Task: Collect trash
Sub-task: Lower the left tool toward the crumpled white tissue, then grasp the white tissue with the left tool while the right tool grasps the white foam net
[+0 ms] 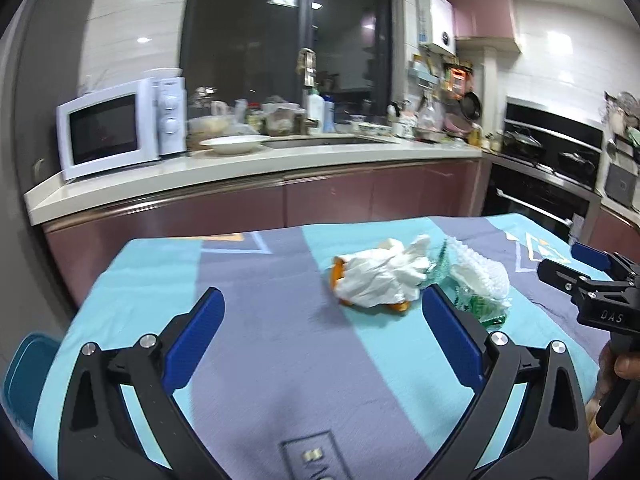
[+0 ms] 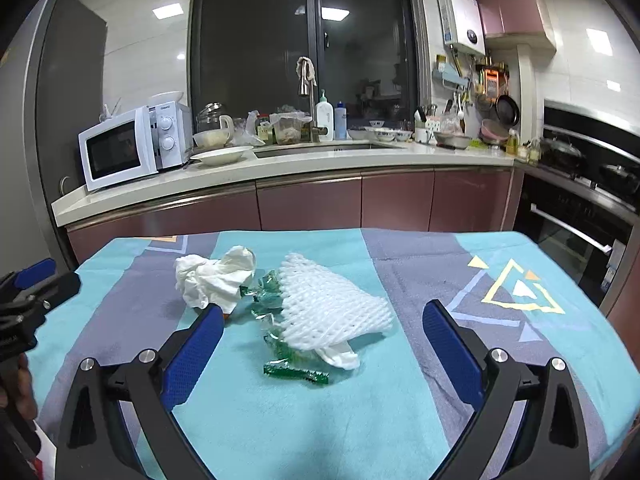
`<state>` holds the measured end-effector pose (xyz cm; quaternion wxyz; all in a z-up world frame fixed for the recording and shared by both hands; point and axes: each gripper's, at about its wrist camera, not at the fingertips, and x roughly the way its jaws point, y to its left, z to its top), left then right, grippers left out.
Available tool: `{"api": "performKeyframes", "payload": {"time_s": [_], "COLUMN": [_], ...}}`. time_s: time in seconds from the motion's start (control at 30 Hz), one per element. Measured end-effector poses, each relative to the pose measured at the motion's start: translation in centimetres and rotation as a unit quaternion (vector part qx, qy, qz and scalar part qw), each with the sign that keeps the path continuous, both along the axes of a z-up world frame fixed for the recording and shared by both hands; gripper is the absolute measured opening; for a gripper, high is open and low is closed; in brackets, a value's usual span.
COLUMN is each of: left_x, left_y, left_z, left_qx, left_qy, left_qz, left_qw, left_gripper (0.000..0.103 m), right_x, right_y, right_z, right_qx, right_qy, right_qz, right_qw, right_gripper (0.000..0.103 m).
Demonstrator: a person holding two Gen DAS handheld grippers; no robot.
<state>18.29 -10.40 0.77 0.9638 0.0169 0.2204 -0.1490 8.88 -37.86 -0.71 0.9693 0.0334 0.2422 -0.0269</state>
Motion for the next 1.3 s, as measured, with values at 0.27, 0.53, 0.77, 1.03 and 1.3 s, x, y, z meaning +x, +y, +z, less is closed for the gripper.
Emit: {"api": "performKeyframes", "payload": {"time_s": [0.27, 0.53, 0.77, 1.03, 1.3], "left_x": [6.7, 12.9, 15.5, 16.7, 14.8], "left_y": [-4.7, -8.7, -8.9, -9.1, -7.0], "left_z": [-1.1, -4.1, -5.8, -7.8, -7.9], "left_qx": [0.008, 0.039, 0.019, 0.012, -0.024], "left_qy": [0.056, 0.116, 0.136, 0.168, 0.173], "left_qz": [-0.054, -0.061, -0.054, -0.072, -0.079], "left_qw": [0.9969, 0.9906, 0.9891, 0.9830, 0.9815], "left_gripper": [0.097, 0.097, 0.097, 0.045, 0.015], "right_x": [2.6, 4.8, 6.3, 6.6, 6.5], "right_y": [-1.4, -2.2, -2.6, -2.9, -2.9], "right_z": [-0.6, -1.8, -2.5, -3.2, -3.2], "right_qx": [0.012, 0.021, 0.029, 0.034, 0.037], "right_qy": [0.015, 0.035, 0.045, 0.051, 0.049], "right_qz": [-0.001, 0.005, 0.006, 0.006, 0.008], "right_qw": [1.000, 0.999, 0.999, 0.998, 0.998], "right_gripper": [0.096, 0.096, 0.096, 0.096, 0.096]}}
